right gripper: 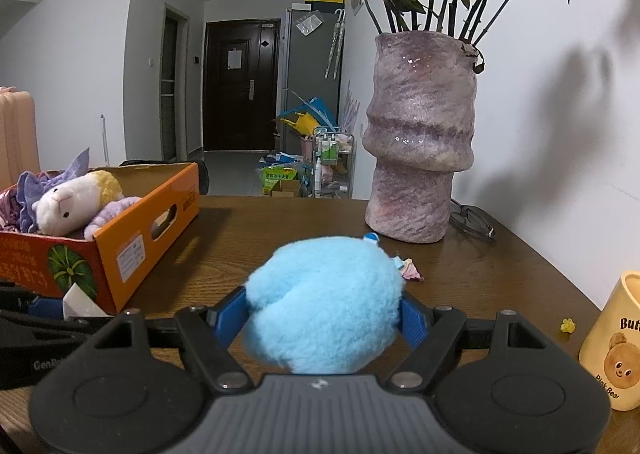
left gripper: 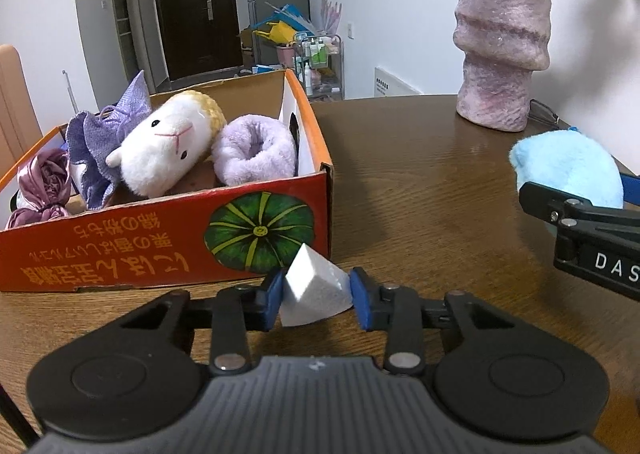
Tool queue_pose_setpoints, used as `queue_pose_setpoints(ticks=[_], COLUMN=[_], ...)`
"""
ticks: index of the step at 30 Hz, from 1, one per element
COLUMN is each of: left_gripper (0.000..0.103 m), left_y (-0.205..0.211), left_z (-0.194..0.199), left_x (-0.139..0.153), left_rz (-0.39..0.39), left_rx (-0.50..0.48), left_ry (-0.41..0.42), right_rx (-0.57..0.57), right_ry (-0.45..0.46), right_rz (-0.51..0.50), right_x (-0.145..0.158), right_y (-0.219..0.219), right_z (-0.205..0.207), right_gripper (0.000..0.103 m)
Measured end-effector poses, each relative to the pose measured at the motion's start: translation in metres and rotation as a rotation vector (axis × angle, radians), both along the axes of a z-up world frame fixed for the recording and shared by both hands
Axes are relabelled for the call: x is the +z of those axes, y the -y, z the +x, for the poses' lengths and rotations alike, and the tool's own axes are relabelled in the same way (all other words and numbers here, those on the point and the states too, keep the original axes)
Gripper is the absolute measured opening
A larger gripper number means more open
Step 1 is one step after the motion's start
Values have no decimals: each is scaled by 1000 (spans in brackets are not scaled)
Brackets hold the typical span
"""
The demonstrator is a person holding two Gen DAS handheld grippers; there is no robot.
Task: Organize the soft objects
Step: 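Lower the left gripper and close it on the white triangular sponge, then carry the white sponge with left while right carries the blue plush over the box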
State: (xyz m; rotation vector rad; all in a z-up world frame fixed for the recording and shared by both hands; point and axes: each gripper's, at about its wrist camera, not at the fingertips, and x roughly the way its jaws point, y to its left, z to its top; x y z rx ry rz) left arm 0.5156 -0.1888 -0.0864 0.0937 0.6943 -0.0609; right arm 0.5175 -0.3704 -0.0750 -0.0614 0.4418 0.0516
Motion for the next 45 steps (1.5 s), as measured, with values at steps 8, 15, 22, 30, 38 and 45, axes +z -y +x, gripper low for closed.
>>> queue_pose_setpoints(ticks=[8, 15, 22, 30, 38, 45], left_gripper=[34, 34, 34, 34, 34, 34], left_y=[-2, -14, -32, -66, -111, -156], left_z=[-13, -31, -53, -84, -111, -134], left_x=[5, 12, 18, 29, 39, 46], left_rz=[18, 17, 10, -1, -34, -48], left_rx=[4, 4, 16, 36, 74, 114], left_ry=[45, 94, 129, 190, 220, 246], right_rx=[17, 3, 7, 20, 32, 44], right_ry=[22, 26, 29, 29, 38, 59], right_rz=[-26, -31, -24, -2, 38, 50], right_x=[1, 2, 3, 4, 8, 11], right_y=[-6, -15, -37, -76, -119, -155], right_z=[-11, -26, -48, -77, -104, -124], right_gripper=[76, 76, 76, 76, 76, 76])
